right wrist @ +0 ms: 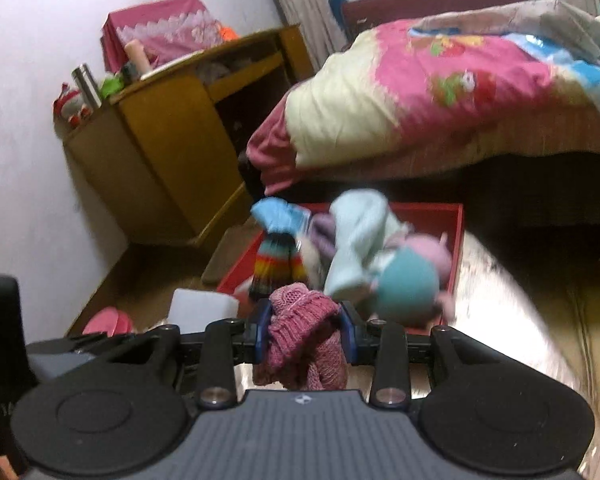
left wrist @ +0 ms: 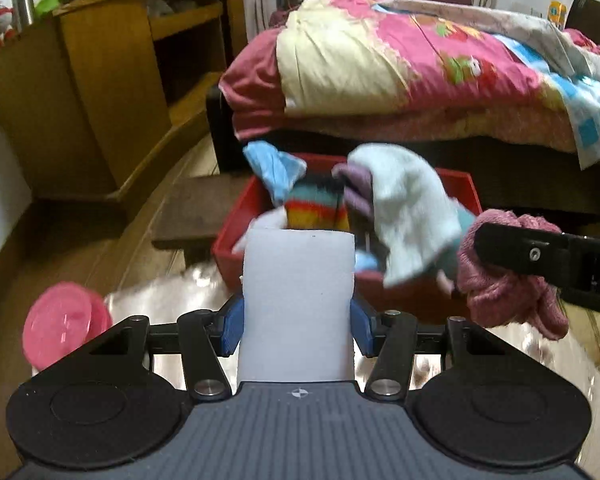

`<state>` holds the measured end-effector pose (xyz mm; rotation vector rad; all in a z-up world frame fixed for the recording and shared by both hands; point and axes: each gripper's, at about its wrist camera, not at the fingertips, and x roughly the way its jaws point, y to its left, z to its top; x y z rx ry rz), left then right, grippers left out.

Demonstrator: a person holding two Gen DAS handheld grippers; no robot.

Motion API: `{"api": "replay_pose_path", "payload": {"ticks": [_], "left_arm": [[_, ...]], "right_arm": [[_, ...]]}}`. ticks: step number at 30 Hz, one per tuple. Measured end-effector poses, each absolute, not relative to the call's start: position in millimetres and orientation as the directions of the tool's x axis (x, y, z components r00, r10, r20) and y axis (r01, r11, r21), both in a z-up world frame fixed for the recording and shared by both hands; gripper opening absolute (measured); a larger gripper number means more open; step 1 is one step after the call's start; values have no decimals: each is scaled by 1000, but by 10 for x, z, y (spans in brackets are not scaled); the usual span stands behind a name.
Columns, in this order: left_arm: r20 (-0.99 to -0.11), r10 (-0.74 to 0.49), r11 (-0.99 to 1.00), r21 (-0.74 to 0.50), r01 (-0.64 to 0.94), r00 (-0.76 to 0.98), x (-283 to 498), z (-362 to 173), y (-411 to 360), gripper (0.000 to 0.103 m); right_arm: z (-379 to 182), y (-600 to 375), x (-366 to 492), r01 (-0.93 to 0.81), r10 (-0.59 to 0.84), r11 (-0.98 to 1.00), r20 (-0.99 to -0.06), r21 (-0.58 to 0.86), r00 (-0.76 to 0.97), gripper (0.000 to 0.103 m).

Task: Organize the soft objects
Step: 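Lift and carry the sponge and pink sock over the red box with both tools, then open the left tool to drop the sponge while the right tool releases the pink sock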

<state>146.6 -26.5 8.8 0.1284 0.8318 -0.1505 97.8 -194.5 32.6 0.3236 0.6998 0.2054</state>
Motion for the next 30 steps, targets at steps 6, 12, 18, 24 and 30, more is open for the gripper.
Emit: {"api": "replay_pose_path", "payload": {"ticks": [6,12,18,24,30], "left_arm": [[-726,-74,982,67,177,684,2025,197,-353,54],[-721,-42,976,118,182,691,2532,215,-494,54],[-752,-56,966,126,227,656,3013,152,-732,56],[-814,-65,951,124,283,577,3303,-140,-1008,71],[-828,-87,966,65,250,553,3307,-210,-936,81]], "right_arm": [[390,-2075,1459,-42,246,939,-583,341,774,11],[279,-2126,1988,-21,237,937,-589,349,772,11],[72,-2159,2279,14,189,952,-622,306,760,12],[-196,-2252,2438,55,188,942,-657,332,730,24],[-223,-2405,2355,101,151,936,-643,337,751,42]]}}
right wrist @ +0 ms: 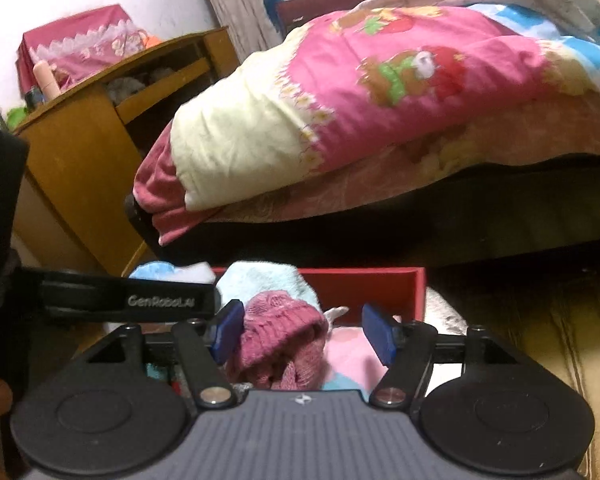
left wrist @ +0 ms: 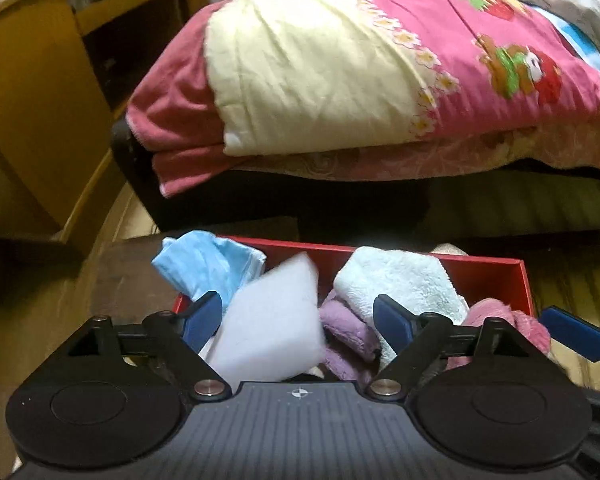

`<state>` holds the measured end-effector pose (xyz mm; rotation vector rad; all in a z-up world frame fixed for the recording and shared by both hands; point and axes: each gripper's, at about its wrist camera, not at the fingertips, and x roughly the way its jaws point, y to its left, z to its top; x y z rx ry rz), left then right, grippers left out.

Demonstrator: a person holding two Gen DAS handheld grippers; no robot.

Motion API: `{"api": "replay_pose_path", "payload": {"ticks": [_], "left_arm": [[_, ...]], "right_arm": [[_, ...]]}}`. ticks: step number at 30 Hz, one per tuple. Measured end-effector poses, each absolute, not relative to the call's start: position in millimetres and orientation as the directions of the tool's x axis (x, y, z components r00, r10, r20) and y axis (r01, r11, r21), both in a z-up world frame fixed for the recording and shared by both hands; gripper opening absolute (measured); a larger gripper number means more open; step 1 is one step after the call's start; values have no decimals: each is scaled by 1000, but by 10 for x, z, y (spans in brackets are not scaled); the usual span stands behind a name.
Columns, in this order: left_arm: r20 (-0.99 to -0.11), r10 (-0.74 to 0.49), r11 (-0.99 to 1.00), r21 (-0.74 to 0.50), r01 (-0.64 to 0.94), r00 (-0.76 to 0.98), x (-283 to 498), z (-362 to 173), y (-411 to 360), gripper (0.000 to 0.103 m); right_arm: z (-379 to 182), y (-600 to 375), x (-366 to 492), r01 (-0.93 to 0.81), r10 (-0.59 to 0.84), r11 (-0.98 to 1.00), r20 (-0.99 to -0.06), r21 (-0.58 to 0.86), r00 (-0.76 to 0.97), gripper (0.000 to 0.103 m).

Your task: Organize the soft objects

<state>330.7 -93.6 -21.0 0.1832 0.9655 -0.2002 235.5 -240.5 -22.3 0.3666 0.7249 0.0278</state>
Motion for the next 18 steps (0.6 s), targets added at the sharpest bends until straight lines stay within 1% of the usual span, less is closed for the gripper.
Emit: {"api": "replay_pose_path", "payload": {"ticks": [7,13,18], "left_arm": [[-810,-106,980,13,198,577,3037,72,-645,81],[-788,-128,983,-19,184,603,2557,237,-434,82],[-773,-138,986,-45,163,620,2106,265,-261,82]], "right_arm": [[-113,-2480,2178,119,149,924,-629,363,763,42],[110,-2455,1884,123,148,916,-607,382,781,42],[271,-2299,1554,98,152,926,-595,366,789,42]]}}
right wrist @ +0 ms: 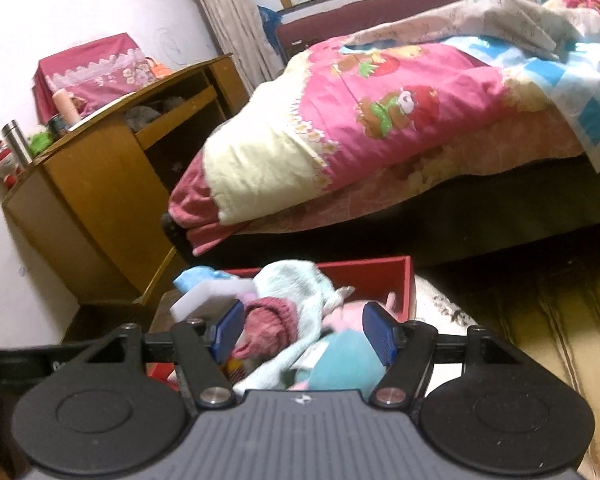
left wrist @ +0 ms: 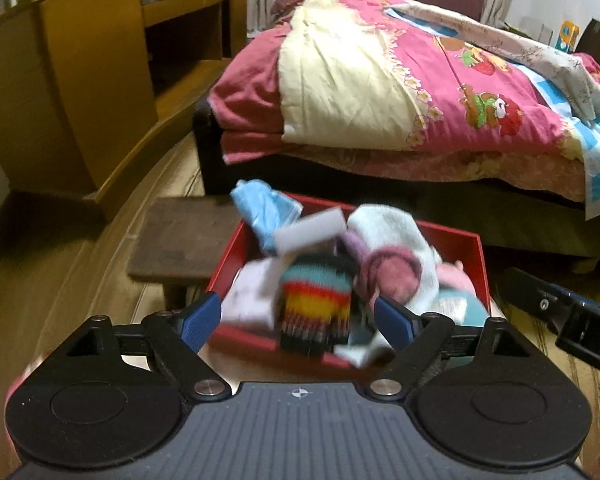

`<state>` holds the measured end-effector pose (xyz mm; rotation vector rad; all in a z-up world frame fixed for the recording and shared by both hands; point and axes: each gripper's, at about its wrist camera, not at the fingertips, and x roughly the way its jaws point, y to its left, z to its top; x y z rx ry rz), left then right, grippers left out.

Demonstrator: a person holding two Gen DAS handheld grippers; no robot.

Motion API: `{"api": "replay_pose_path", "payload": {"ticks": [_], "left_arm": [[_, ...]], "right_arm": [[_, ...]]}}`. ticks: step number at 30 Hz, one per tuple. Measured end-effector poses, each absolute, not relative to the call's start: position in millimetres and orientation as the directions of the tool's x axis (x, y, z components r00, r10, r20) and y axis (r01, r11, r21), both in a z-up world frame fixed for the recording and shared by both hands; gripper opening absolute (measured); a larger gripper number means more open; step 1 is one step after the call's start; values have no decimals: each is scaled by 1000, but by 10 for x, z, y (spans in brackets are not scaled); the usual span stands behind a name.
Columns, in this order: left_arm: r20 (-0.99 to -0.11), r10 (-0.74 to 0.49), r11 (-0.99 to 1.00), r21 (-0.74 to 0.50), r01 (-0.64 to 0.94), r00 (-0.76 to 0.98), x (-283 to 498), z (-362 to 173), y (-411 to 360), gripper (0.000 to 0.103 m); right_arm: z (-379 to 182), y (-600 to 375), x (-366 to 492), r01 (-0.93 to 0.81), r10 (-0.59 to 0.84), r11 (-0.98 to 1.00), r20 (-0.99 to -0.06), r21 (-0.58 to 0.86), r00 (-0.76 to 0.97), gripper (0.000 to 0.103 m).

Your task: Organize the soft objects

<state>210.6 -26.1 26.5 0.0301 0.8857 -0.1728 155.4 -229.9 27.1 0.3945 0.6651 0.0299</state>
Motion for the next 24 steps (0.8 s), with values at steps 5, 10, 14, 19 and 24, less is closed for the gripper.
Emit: {"api": "replay_pose_path", "payload": {"ticks": [5,10,14,19,24], "left_arm": [[-756,-125,988,-34,153,642,1723,233,-135,82],[-729,-134,988,-41,152,671,1394,245,-44,82],[-713,-139,986,-39,160,687,1172,268,-7,82],[-702,-150,986,-52,160,696,906,262,38,82],[-688,-130,989,-43,138,714,674,244,99,83]], "right_arm": [[325,-2141,1182,70,164,933,-589,354,791,42],[316,-2046,878,53,188,928,-583,370,791,42],[307,-2007,638,51,187,926,-571,375,799,42],[304,-1998,394,39,213,917,-571,396,793,42],[288,-1968,162,29,228,913,-567,408,791,42]]}}
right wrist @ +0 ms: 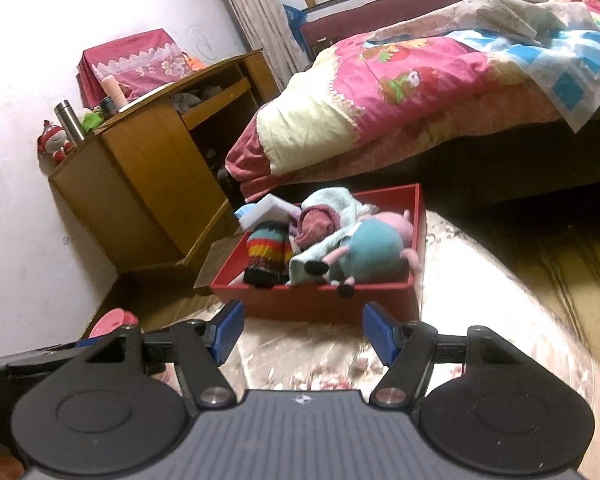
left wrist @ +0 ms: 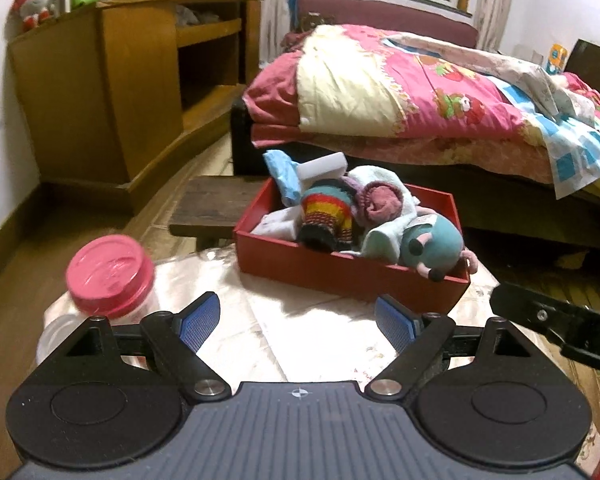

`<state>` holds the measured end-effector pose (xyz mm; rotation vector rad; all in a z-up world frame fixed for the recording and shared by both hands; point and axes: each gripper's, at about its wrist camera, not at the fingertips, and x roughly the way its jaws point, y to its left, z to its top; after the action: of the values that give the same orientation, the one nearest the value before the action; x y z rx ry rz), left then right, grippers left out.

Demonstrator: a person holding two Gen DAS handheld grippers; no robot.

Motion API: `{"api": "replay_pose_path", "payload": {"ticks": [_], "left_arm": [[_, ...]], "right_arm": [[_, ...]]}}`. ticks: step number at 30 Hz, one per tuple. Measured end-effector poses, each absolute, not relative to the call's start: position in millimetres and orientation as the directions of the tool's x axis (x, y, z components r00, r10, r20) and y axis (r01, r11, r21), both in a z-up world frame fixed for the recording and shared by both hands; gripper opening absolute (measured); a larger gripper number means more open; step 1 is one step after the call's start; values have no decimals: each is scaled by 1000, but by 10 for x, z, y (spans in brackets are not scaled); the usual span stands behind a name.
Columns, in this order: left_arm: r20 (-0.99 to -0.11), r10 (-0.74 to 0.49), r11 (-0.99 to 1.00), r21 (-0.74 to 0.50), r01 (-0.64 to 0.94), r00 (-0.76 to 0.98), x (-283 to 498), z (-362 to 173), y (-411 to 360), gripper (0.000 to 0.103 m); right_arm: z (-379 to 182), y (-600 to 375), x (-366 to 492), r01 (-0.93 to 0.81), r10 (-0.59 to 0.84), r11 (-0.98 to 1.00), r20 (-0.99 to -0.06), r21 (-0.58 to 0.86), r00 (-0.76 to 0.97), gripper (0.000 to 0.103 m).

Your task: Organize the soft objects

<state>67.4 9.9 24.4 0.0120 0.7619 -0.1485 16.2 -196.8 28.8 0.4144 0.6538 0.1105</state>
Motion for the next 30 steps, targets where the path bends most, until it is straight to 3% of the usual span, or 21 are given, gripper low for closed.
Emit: {"api": "replay_pose_path", "payload": {"ticks": [11,30], "left_arm": [[-689,-129,991,-61,120,714,326,226,267,84],[-678,-129,992,-91,92,724,288,177,281,86]], "right_arm": [[363,-1770,-336,-21,245,919,-529,394,813,42],[289,-1675,-299,-9,178,950,-521,312,835,44]]}}
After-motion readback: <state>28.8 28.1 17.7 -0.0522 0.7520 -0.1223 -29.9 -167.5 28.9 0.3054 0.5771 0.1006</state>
